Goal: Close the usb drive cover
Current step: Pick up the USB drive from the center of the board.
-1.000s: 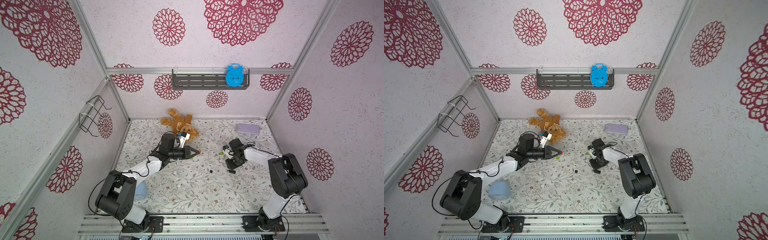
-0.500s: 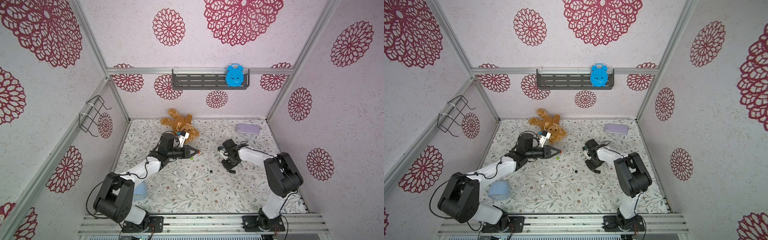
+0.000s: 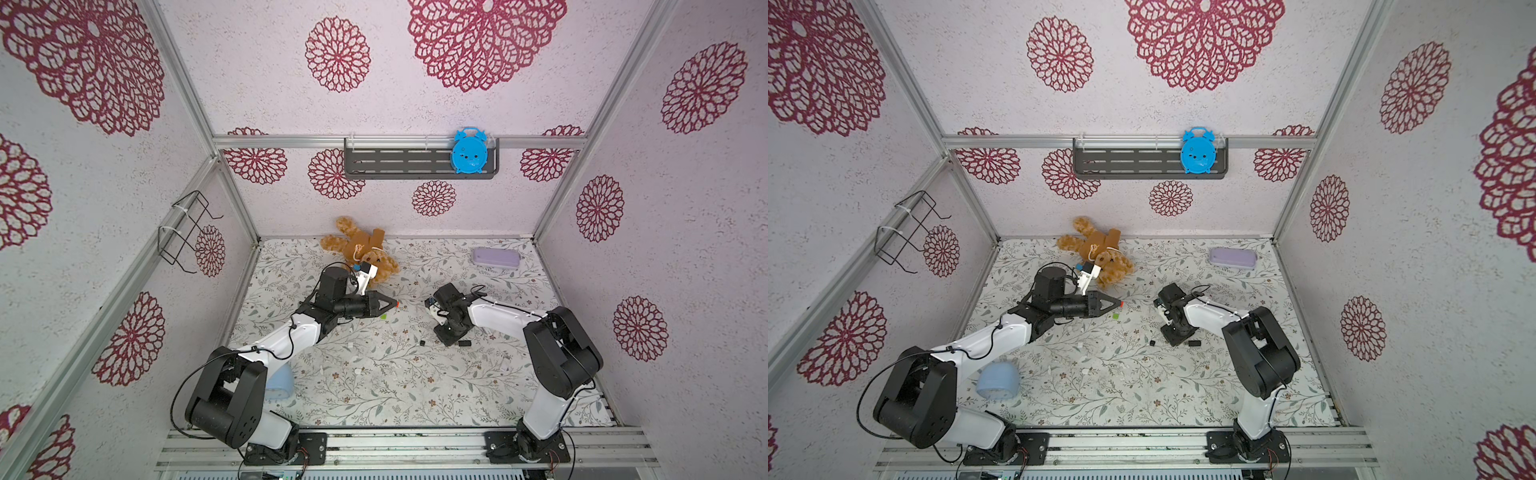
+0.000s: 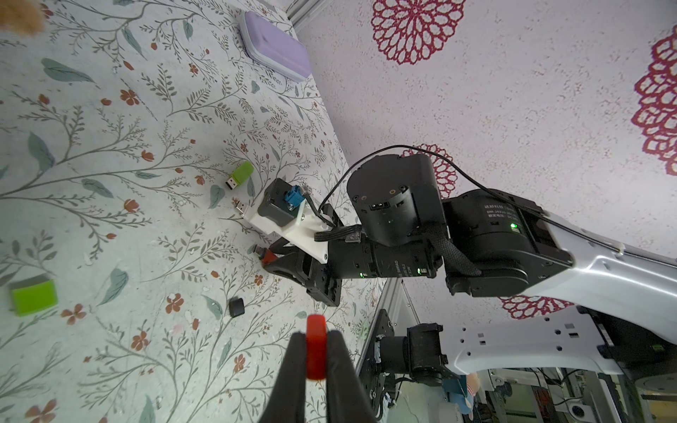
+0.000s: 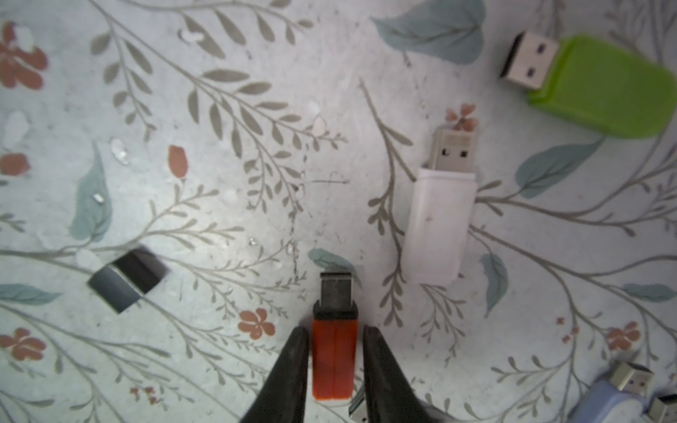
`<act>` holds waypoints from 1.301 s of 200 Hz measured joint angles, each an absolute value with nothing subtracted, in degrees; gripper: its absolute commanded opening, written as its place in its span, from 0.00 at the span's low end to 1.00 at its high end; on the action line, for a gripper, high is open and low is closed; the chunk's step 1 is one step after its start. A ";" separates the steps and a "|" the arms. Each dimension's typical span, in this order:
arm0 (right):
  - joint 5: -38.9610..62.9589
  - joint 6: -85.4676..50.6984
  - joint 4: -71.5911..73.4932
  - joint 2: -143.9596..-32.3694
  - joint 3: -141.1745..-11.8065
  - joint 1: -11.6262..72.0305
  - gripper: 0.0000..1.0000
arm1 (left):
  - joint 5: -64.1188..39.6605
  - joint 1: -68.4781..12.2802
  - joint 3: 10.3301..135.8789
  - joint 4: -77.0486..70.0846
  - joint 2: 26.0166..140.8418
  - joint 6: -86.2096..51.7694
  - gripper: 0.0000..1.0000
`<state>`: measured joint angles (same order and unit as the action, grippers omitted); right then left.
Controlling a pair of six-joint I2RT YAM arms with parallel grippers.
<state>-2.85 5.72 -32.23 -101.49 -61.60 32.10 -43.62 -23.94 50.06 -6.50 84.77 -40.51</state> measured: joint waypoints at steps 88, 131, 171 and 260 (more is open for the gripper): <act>-2.94 4.89 -36.42 -101.67 -62.35 32.67 0.31 | -43.62 -23.94 50.06 -6.50 84.77 -40.51 0.10; -3.16 4.29 -37.39 -102.56 -63.37 32.77 0.32 | -43.64 -23.94 50.06 -6.52 84.77 -40.53 0.10; -3.05 3.22 -37.65 -103.31 -64.25 32.77 0.30 | -43.64 -23.94 50.06 -6.52 84.77 -40.53 0.10; -2.85 2.85 -37.32 -104.36 -65.67 32.42 0.30 | -44.03 -23.94 50.06 -6.48 84.77 -40.51 0.10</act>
